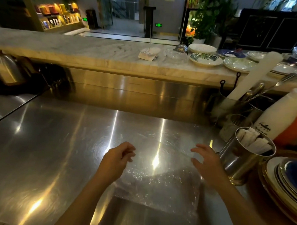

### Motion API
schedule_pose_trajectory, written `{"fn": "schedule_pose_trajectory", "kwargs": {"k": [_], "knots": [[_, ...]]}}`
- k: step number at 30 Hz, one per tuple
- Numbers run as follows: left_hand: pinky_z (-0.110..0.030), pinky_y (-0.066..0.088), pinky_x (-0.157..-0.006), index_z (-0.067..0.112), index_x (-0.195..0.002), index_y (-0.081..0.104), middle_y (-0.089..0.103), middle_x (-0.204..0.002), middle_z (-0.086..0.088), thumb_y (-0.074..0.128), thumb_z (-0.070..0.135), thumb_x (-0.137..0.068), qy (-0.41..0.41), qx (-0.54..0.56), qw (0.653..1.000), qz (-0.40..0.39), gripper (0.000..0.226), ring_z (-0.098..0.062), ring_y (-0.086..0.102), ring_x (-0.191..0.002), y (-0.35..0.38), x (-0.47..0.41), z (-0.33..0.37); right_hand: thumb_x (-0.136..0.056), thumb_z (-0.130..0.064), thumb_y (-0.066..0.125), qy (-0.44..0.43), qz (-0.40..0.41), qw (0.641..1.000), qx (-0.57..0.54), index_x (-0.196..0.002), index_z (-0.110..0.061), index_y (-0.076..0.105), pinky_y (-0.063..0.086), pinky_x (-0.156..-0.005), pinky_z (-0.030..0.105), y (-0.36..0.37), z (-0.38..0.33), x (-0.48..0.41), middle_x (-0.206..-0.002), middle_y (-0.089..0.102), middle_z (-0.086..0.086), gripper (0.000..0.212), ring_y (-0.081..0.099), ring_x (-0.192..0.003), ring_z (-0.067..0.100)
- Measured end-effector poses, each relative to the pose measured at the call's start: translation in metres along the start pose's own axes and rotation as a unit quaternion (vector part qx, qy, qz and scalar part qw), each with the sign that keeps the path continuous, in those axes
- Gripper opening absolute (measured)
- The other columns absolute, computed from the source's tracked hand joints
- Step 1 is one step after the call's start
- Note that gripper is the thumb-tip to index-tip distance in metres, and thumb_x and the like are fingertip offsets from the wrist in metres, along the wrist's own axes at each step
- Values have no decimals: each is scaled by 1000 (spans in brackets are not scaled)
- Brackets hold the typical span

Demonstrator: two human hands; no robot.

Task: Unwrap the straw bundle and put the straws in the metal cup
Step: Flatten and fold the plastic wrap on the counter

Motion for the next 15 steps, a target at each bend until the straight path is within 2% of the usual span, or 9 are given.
{"fn": "schedule_pose_trajectory", "kwargs": {"k": [3,5,7,10,12,15], "knots": [[-6,47,-64,41,-80,54,65,-77,20,57,8,-87,98,-47,994,-21,34,1,65,-71,-6,-3,29,-75,-18,72,-83,-15,996,-17,-123,-22,51,32,-105,42,-6,-36,-6,-129,51,0,53,44,-120,18],[-5,47,-66,38,-82,58,65,-78,21,57,6,-87,142,-49,988,-38,32,1,65,-72,-10,-5,46,-73,-21,74,-103,-91,987,-85,-123,-38,43,32,-102,27,-8,-57,-8,-124,51,-14,61,45,-118,5],[-5,46,-67,35,-84,60,66,-80,20,58,8,-87,169,-36,983,-55,27,0,65,-72,-14,-6,61,-70,-19,76,-96,-189,969,-130,-106,-48,50,42,-87,13,-9,-74,-8,-107,60,-20,52,57,-100,-5],[-9,48,-71,36,-89,61,70,-80,11,65,22,-83,172,18,983,-54,16,-4,66,-75,-24,-9,69,-71,-7,74,-86,-242,952,-165,-78,-31,66,51,-66,11,-9,-83,-6,-70,71,-10,26,68,-71,6],[-16,52,-74,36,-94,62,71,-82,3,68,36,-77,134,75,987,-37,18,-9,66,-80,-35,-12,64,-71,-2,72,-78,-224,950,-205,-74,-20,69,53,-64,14,-12,-83,-7,-64,72,-4,19,69,-67,11],[-26,52,-75,24,-96,63,71,-88,-5,63,35,-79,43,235,971,13,20,-21,66,-84,-49,-20,46,-71,3,70,-48,-178,938,-293,-76,-12,68,56,-61,21,-18,-73,-8,-63,73,1,16,70,-64,17]]}}
Point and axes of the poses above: each hand's wrist, its own x-axis away from the middle knuckle, its own y-axis out of the palm, z = x × y, the point moved 6 cm from there along -x, towards the middle knuckle
